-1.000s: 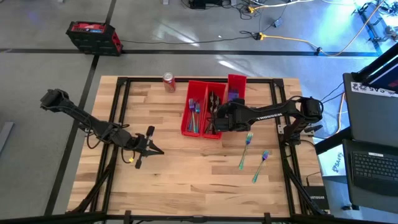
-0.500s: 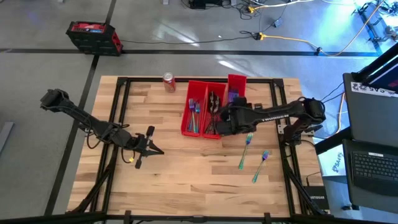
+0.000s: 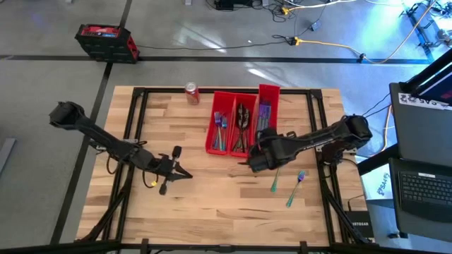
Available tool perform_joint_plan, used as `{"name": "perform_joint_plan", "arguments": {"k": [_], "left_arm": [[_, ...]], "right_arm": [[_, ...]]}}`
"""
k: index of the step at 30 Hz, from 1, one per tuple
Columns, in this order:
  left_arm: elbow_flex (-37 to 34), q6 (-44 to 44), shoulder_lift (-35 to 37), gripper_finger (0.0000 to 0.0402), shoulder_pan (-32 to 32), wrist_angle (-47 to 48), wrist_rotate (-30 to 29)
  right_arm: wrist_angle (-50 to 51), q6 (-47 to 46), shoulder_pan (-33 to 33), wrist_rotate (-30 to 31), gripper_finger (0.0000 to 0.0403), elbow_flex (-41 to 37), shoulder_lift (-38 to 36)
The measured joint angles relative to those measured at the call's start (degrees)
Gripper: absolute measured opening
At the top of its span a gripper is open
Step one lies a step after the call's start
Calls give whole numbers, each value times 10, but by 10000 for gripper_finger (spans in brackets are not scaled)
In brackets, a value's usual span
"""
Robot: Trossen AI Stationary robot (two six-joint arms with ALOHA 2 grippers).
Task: Sort silverware
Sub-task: Put the purple fork into the left red bin
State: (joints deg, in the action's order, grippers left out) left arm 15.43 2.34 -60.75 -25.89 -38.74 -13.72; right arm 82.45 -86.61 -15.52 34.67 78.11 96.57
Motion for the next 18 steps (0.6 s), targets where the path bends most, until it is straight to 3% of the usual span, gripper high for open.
{"name": "perform_joint_plan", "arguments": {"k": [6, 13, 18], "left_arm": [[27, -2, -68, 0, 0, -30, 0], [112, -40, -149, 0, 1, 26, 6], [185, -102, -217, 0, 24, 25, -7]], "right_arm": [[-60, 35, -20, -55, 124, 0, 0], [-6, -15, -74, 6, 123, -24, -21], [-15, -43, -104, 9, 102, -103, -106]]}}
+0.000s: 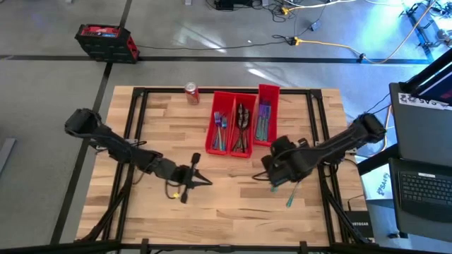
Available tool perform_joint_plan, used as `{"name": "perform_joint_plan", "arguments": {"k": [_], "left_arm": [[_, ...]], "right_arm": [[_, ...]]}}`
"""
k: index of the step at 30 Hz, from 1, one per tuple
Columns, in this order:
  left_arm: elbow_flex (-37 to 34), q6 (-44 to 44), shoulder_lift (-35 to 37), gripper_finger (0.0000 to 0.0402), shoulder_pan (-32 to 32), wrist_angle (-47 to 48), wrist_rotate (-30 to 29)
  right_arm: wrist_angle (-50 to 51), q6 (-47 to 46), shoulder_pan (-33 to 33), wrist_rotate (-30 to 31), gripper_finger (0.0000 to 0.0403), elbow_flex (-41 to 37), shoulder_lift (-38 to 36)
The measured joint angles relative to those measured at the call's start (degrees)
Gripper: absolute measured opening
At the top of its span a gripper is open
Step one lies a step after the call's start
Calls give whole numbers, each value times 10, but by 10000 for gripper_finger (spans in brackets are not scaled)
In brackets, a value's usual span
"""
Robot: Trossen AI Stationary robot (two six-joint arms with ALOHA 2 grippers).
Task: Sort silverware
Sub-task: Put the purple fork into the left red bin
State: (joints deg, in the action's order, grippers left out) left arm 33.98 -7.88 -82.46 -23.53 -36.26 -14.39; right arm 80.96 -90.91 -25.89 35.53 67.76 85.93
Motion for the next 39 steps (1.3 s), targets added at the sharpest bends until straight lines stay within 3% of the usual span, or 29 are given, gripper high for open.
{"name": "perform_joint_plan", "arguments": {"k": [5, 11, 16, 21, 29, 33, 39], "left_arm": [[82, 0, -83, 0, 40, 0, 30], [167, 30, -166, 0, 73, -3, 39], [217, 49, -196, 0, 84, -7, 39], [233, 49, -208, 0, 89, -2, 39], [234, 49, -208, 0, 102, -4, 35], [234, 51, -208, 0, 106, -4, 35], [234, 54, -207, 0, 106, -2, 35]], "right_arm": [[-55, 2, -12, -38, 83, -103, -116], [-85, 57, -11, -103, 87, -222, -242], [-95, 103, -10, -126, 113, -284, -320], [-117, 135, 28, -116, 165, -308, -373], [-169, 149, 78, -121, 249, -319, -355], [-193, 185, 100, -151, 256, -319, -311], [-271, 329, 167, -214, 255, -319, -272]]}}
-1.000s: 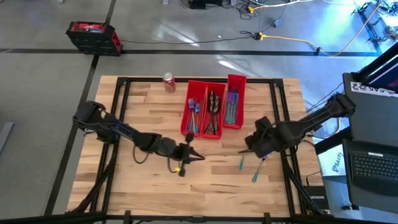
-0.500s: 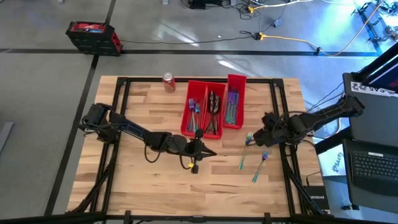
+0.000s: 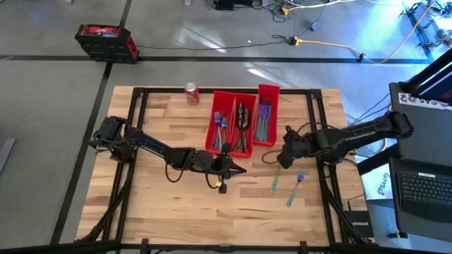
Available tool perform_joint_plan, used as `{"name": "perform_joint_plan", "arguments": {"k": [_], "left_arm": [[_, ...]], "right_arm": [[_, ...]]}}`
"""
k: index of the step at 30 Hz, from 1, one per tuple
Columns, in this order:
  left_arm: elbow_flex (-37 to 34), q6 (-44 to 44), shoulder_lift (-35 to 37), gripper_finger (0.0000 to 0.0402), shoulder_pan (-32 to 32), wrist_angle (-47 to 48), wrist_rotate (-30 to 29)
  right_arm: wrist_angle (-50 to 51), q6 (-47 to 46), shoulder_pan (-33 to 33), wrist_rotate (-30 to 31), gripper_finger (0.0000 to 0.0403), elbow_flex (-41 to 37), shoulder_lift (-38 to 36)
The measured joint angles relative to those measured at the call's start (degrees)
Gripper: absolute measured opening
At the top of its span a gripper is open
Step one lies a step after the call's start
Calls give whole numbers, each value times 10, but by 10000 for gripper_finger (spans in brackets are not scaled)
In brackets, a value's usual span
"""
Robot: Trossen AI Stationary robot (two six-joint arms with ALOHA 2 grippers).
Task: Sort silverware
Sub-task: Put the purple fork into the left red bin
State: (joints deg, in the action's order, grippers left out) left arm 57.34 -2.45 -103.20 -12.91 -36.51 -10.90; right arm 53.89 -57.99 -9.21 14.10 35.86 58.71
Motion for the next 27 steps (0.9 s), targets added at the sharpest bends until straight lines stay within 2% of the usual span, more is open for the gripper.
{"name": "perform_joint_plan", "arguments": {"k": [7, 11, 14, 15, 19, 22, 27], "left_arm": [[0, 25, 0, 0, -2, 9, 0], [0, 26, 0, 0, -5, 18, 0], [0, 25, 0, 0, -5, 20, 0], [0, 25, 0, 0, -5, 21, 0], [0, 25, 0, 0, -1, 33, 0], [0, 25, 0, 0, -1, 31, 0], [0, 20, 0, 0, -1, 34, 0]], "right_arm": [[20, 152, 108, -62, 255, -2, -17], [-11, 261, 200, -163, 255, -34, -24], [-47, 310, 272, -271, 255, -49, -21], [-62, 321, 289, -290, 255, -47, -22], [-72, 340, 340, -298, 255, -33, -22], [-56, 376, 373, -339, 255, -16, -21], [23, 456, 428, -358, 255, 30, 11]]}}
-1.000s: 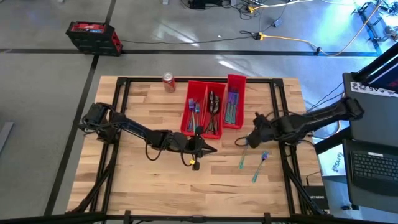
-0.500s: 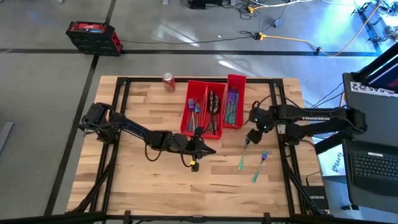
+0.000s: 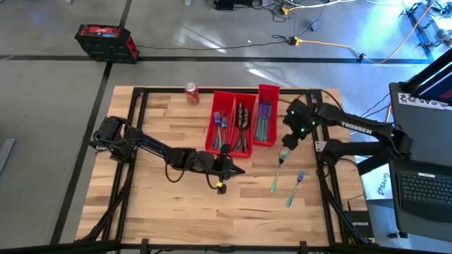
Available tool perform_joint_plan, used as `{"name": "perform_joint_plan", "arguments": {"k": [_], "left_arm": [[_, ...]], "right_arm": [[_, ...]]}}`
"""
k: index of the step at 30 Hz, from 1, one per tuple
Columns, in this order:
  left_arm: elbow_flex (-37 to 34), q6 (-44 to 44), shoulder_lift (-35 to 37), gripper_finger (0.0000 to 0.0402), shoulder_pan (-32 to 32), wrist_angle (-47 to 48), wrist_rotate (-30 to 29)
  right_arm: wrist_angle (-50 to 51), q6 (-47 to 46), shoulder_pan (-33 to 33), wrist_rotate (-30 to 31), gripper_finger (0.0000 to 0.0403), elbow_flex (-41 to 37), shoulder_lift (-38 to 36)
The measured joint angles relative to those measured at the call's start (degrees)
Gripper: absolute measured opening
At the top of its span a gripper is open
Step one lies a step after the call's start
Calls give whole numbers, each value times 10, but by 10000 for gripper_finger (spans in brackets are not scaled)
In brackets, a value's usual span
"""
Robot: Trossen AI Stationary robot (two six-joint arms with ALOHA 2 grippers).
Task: Sort silverware
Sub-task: Put the purple fork into the left red bin
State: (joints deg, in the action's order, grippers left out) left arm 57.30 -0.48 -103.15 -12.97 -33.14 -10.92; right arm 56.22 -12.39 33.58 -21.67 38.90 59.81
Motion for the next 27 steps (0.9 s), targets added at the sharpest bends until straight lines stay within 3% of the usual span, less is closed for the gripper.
{"name": "perform_joint_plan", "arguments": {"k": [4, 12, 20, 27], "left_arm": [[0, -11, 0, 0, 0, 3, 0], [0, -21, 0, 0, 0, 17, 0], [0, -19, 0, 0, 0, 37, -2], [0, -17, 0, 0, 0, 63, -2]], "right_arm": [[74, 86, 38, -11, 255, 38, 45], [84, 193, 63, -129, 255, 41, 138], [56, 189, 91, -95, 255, 41, 218], [-10, 106, 99, -52, 255, 41, 197]]}}
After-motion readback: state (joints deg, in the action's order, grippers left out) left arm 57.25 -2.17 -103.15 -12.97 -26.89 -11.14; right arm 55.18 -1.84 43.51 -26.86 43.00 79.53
